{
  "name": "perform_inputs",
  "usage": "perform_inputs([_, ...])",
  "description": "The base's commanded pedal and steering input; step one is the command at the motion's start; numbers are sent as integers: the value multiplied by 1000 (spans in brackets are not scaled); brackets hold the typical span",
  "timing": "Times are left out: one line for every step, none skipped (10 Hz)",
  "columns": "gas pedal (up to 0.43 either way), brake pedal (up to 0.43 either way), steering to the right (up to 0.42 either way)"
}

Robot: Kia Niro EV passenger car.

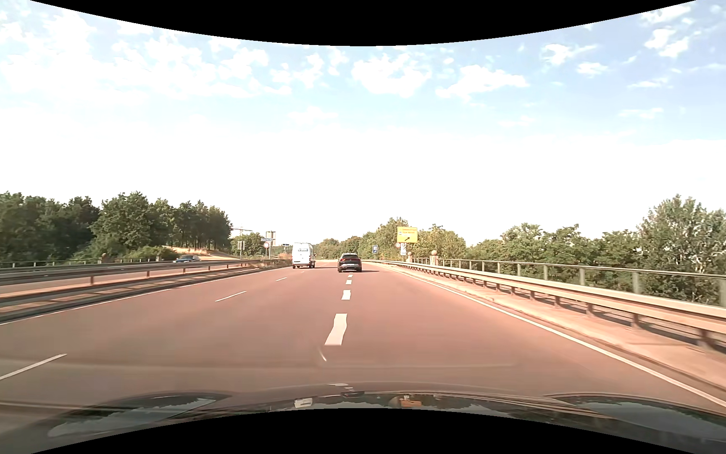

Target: Follow the waypoints while adhering to traffic rules and regulations

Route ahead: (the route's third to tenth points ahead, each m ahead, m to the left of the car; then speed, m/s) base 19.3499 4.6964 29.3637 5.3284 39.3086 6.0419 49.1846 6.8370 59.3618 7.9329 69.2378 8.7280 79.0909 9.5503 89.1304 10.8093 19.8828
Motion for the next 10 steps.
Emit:
perform_inputs([20, 0, -5])
perform_inputs([0, 0, -6])
perform_inputs([0, 0, -6])
perform_inputs([0, 0, -7])
perform_inputs([0, 0, -8])
perform_inputs([0, 0, -9])
perform_inputs([0, 0, -9])
perform_inputs([0, 0, -9])
perform_inputs([0, 0, -9])
perform_inputs([0, 0, -9])
